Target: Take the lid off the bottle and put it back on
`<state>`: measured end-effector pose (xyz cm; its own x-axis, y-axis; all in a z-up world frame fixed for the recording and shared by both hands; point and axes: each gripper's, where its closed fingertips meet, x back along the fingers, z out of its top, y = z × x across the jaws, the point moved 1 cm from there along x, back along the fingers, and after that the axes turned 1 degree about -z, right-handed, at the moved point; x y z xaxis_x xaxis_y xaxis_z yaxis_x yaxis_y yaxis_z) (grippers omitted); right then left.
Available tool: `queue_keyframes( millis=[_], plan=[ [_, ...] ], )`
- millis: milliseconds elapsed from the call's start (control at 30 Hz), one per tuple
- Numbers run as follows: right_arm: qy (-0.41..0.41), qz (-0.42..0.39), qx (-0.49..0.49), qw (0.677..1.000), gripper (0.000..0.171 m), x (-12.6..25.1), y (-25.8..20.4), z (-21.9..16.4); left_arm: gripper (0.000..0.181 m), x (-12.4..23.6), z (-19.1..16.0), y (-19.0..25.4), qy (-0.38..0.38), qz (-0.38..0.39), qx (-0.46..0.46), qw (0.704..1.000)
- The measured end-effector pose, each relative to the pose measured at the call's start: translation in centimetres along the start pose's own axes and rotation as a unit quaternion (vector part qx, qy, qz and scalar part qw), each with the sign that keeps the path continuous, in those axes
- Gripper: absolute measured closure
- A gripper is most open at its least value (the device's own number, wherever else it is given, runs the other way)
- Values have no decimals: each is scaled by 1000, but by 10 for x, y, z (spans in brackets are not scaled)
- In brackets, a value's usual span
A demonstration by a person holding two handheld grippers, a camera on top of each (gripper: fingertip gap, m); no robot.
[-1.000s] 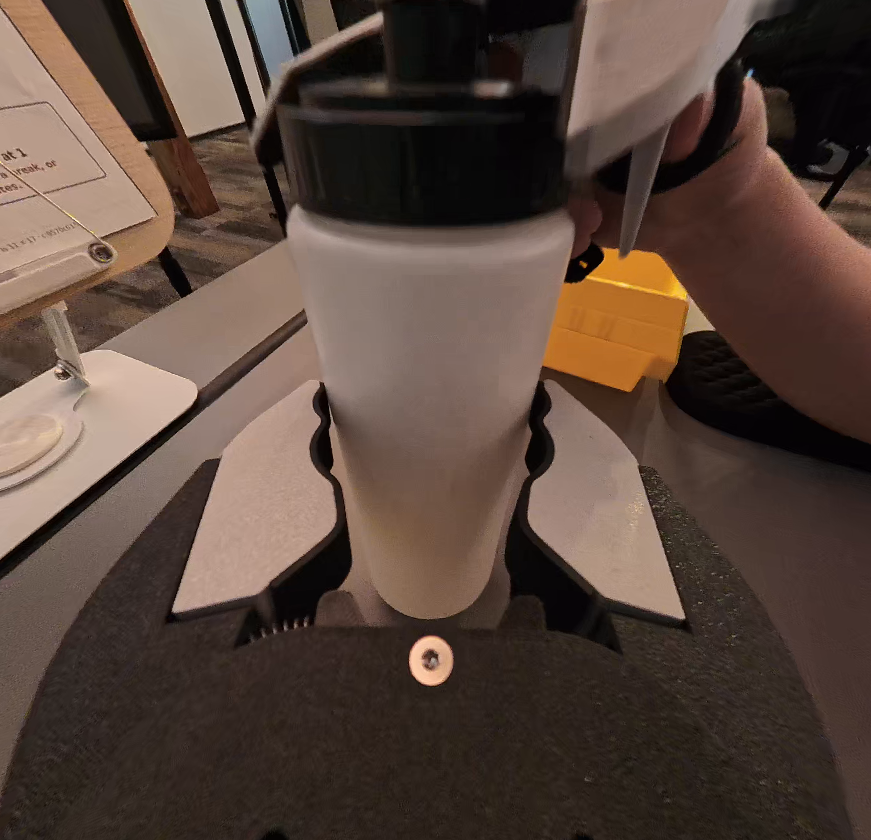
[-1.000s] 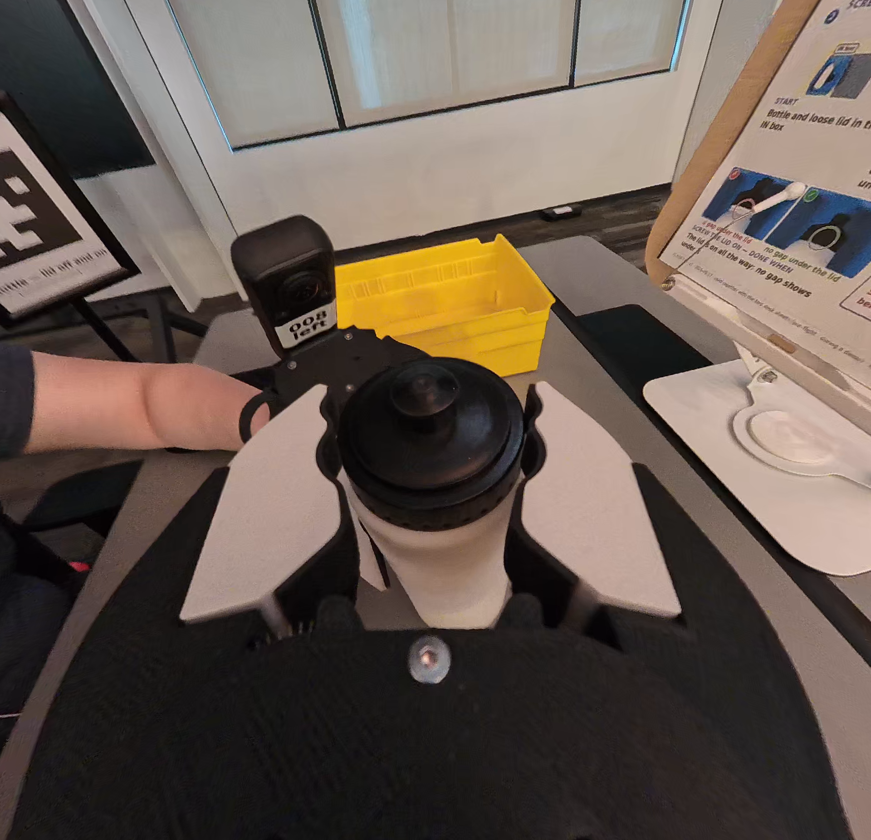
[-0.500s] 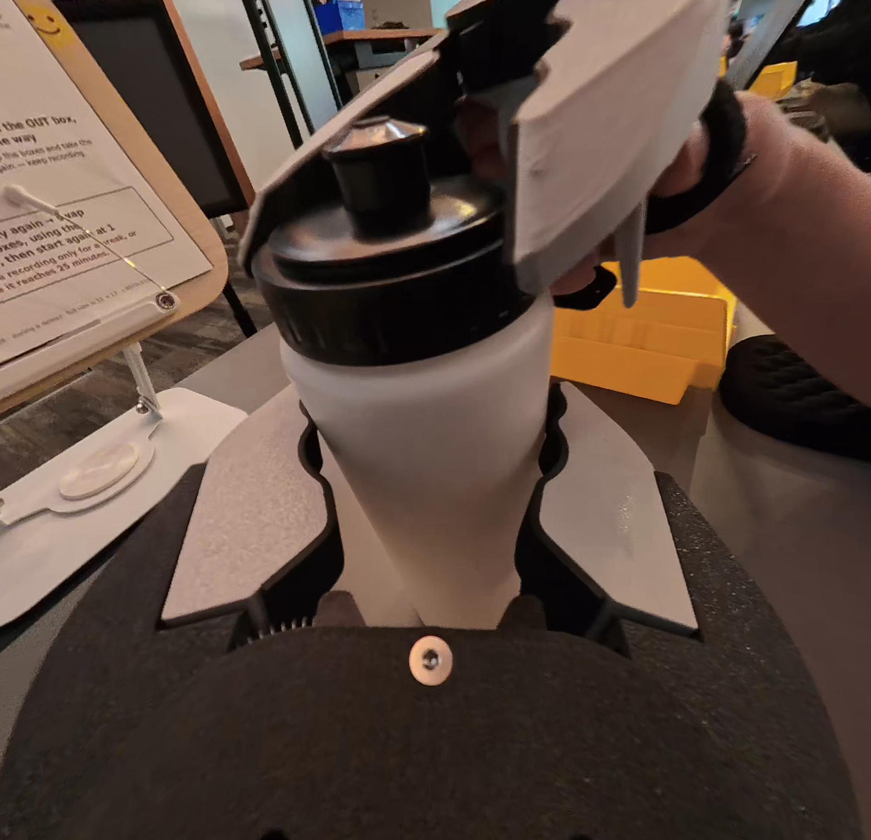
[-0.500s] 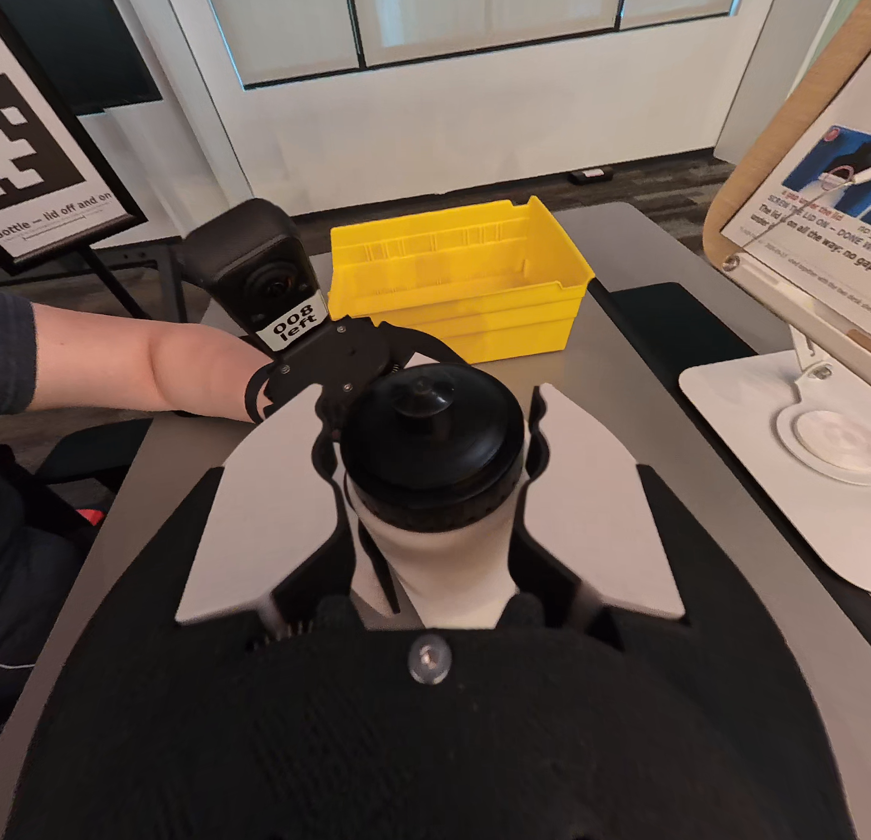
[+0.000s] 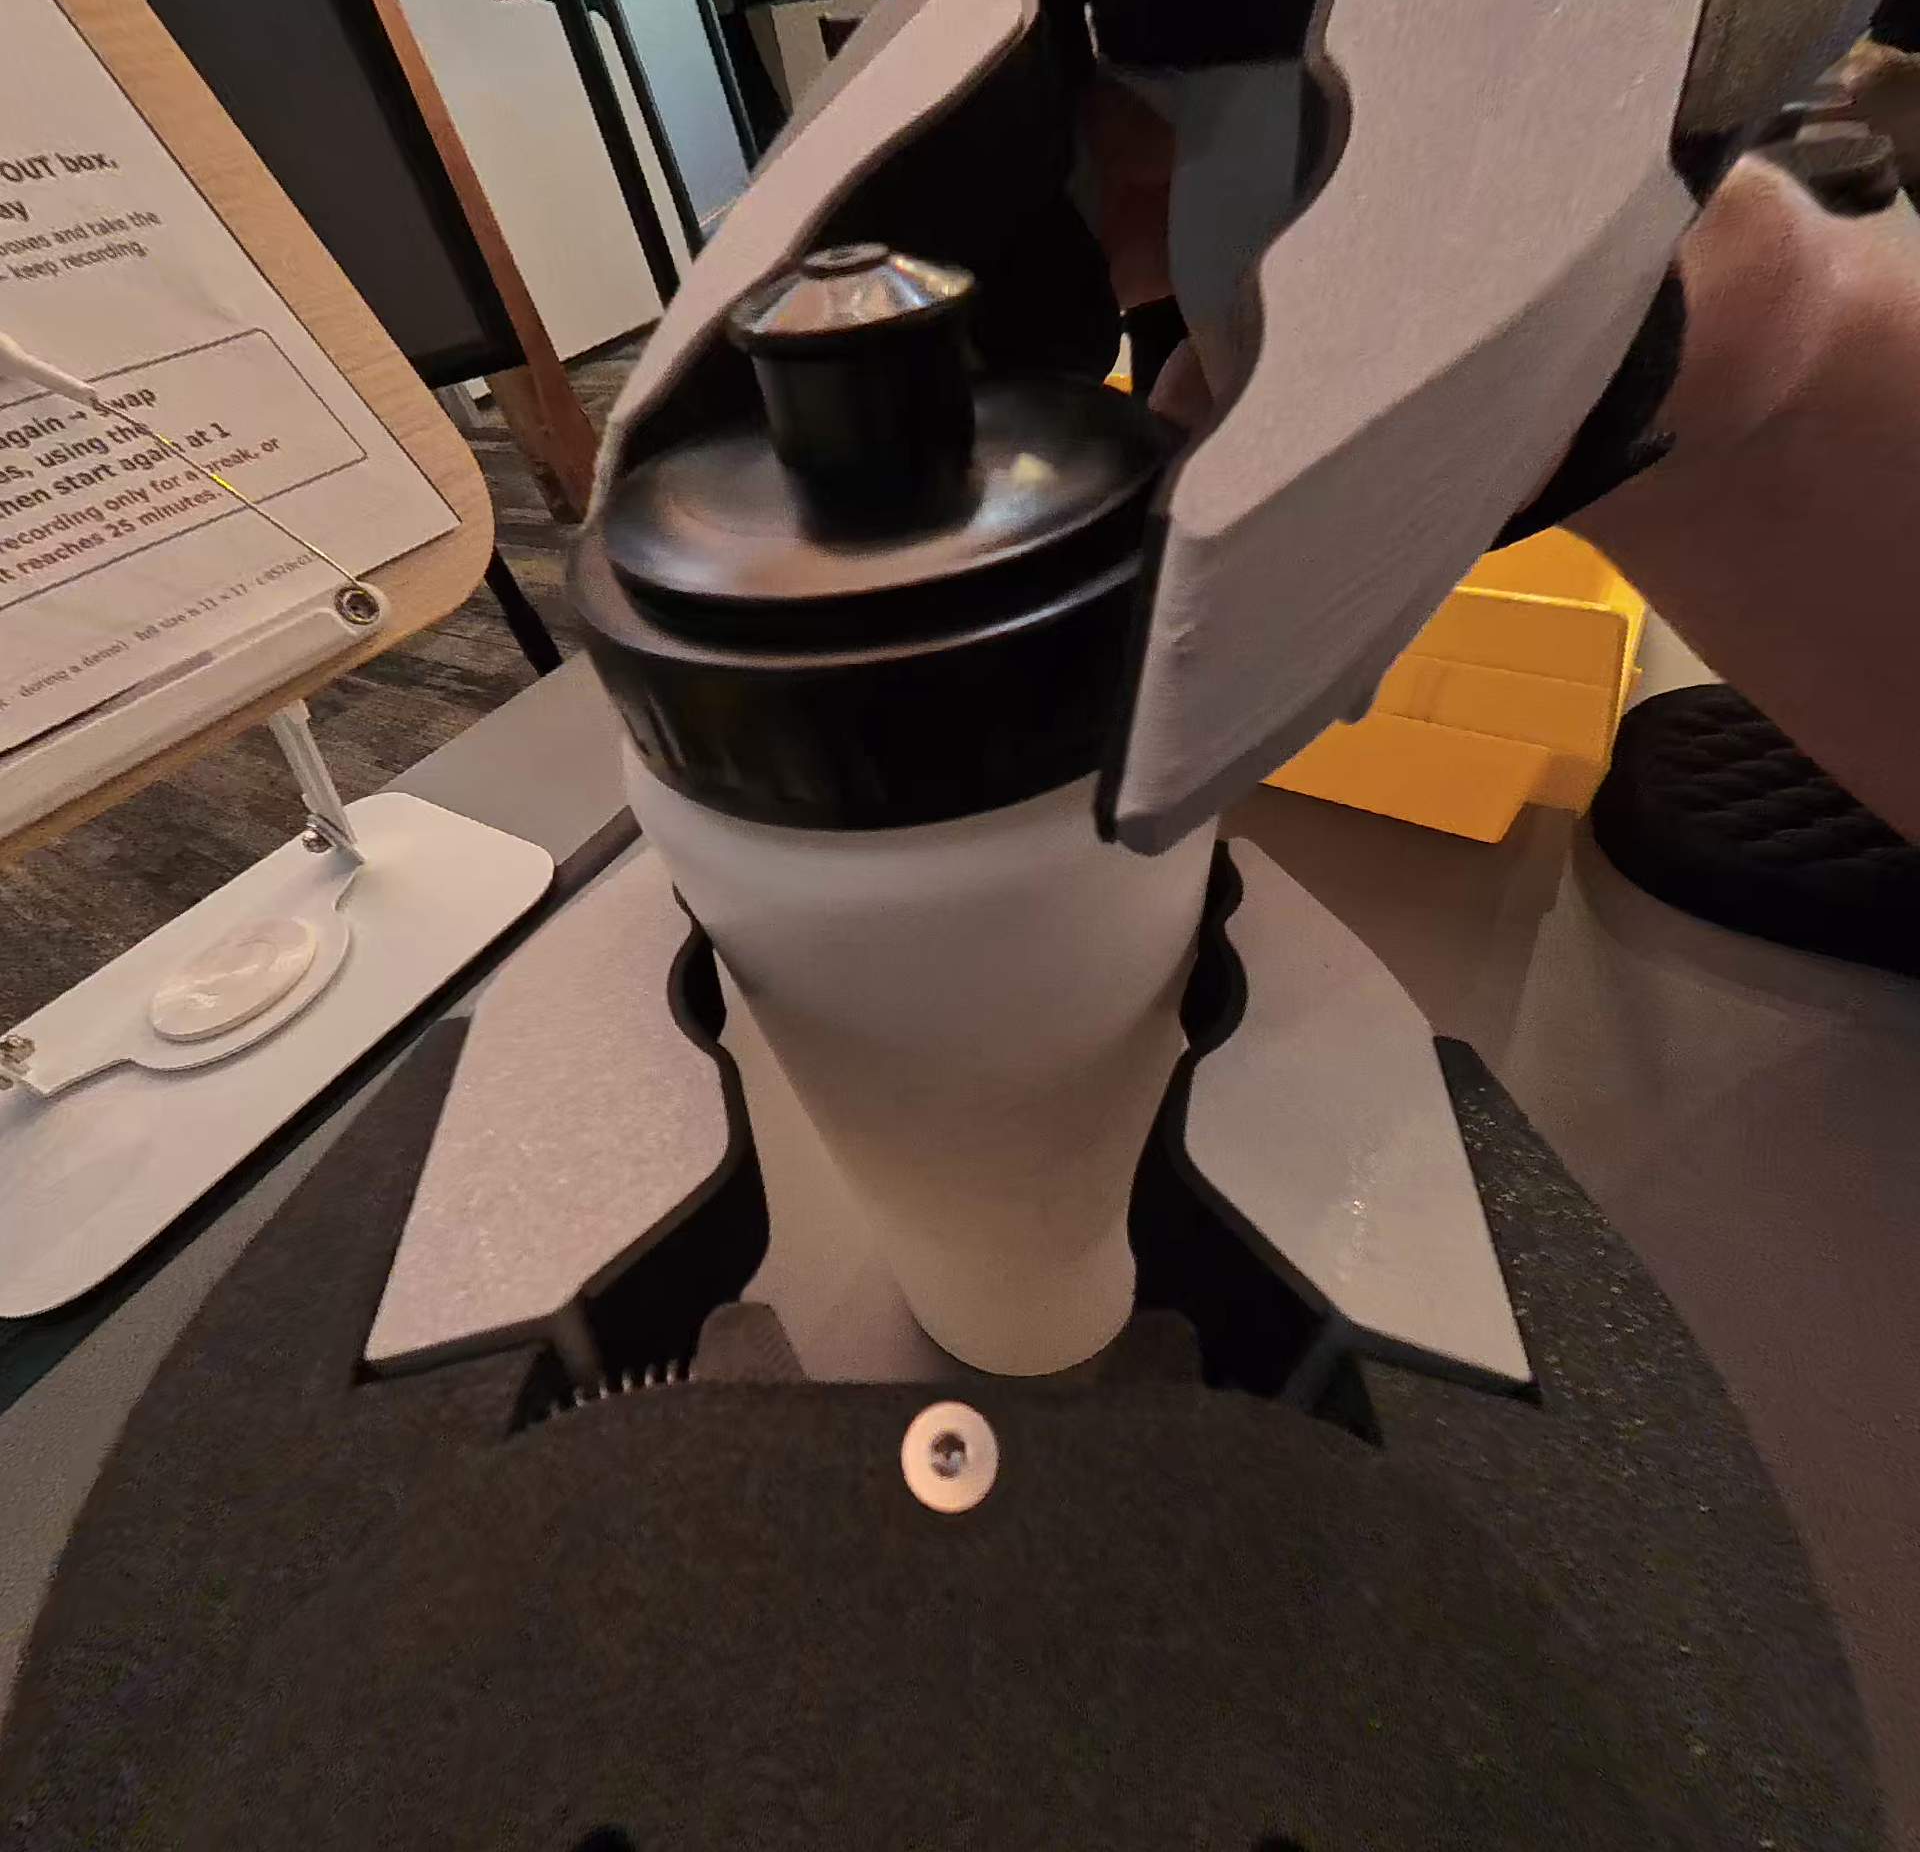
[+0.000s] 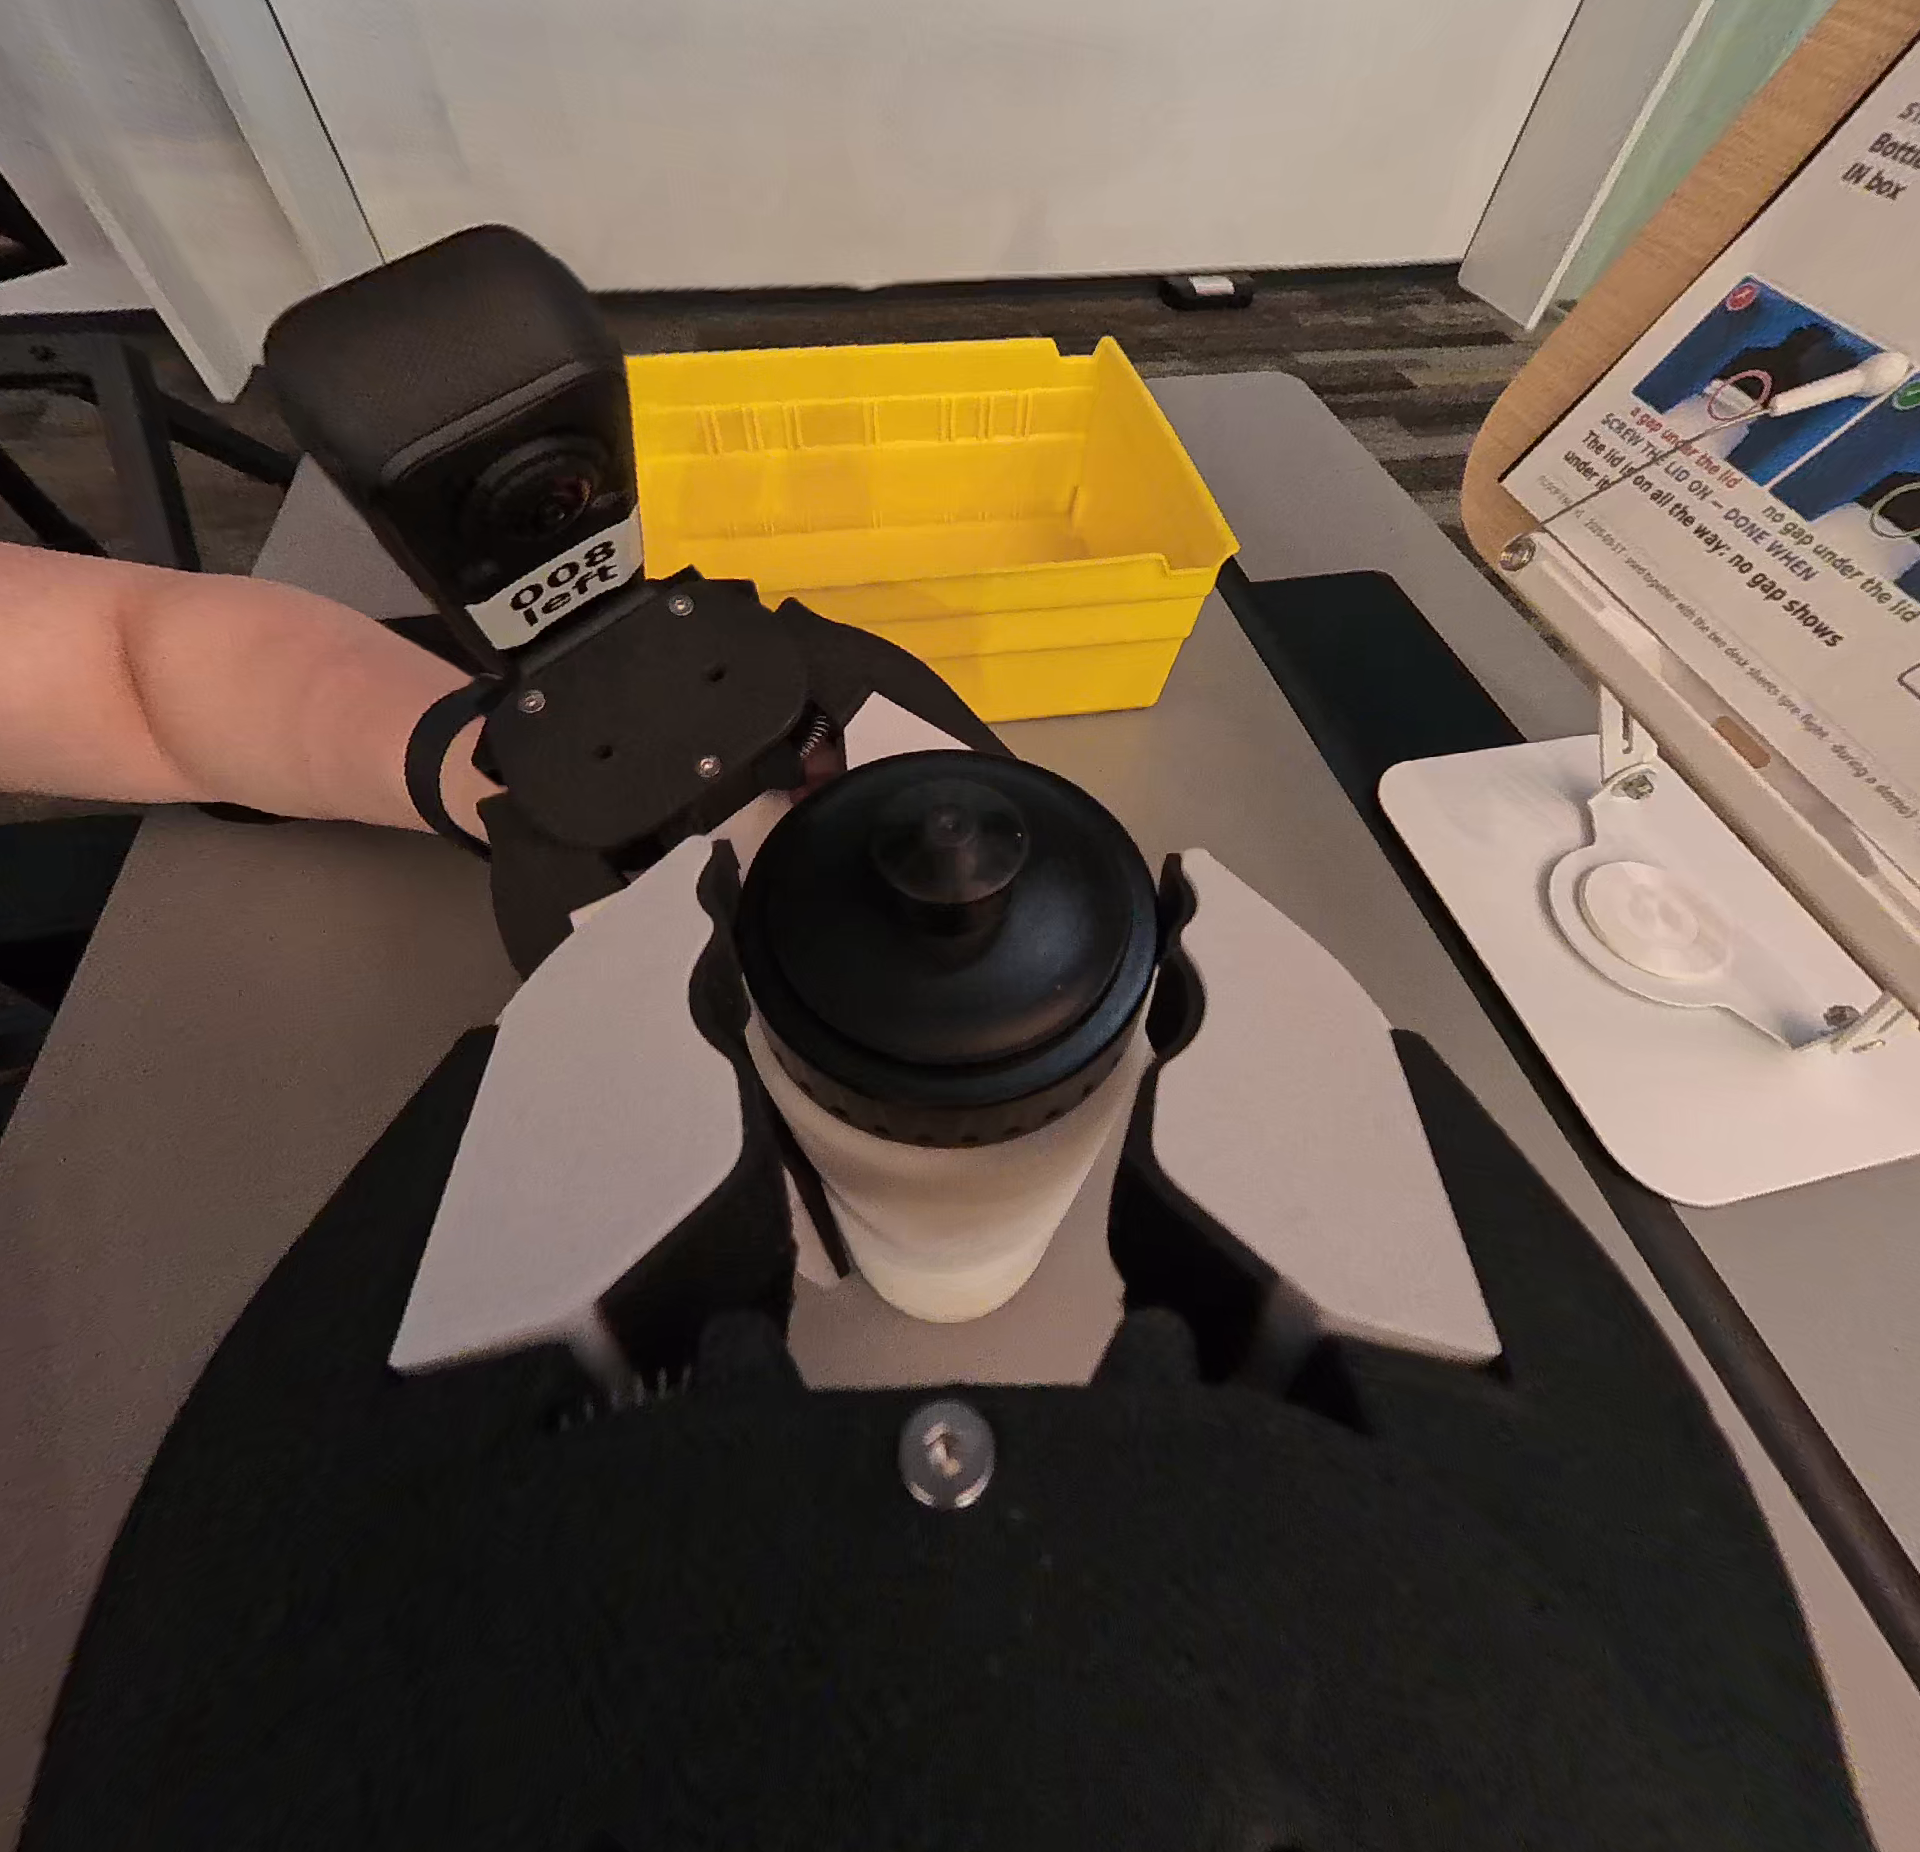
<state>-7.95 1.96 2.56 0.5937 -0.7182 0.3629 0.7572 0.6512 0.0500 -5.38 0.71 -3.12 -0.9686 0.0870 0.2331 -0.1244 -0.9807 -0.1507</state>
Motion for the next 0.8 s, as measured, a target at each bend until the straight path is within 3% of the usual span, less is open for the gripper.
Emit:
queue_keyframes(
  millis=[300,533,633,700,800],
  plan=[
    [16,56,-3,998,93,6,-7,-3,95,0,1,12,7,-50,13,999],
    [44,254,33,966,93,31,-56,-8,93,13,5,65,20,-239,-40,970],
    [35,222,44,973,93,32,-49,-9,93,8,5,59,1,-222,-35,974],
    [1,150,28,988,82,29,-32,-9,93,5,4,48,1,-187,-30,982],
    [-34,41,-8,999,82,33,-13,0,93,0,3,27,-1,-114,-11,993]
  ],
)
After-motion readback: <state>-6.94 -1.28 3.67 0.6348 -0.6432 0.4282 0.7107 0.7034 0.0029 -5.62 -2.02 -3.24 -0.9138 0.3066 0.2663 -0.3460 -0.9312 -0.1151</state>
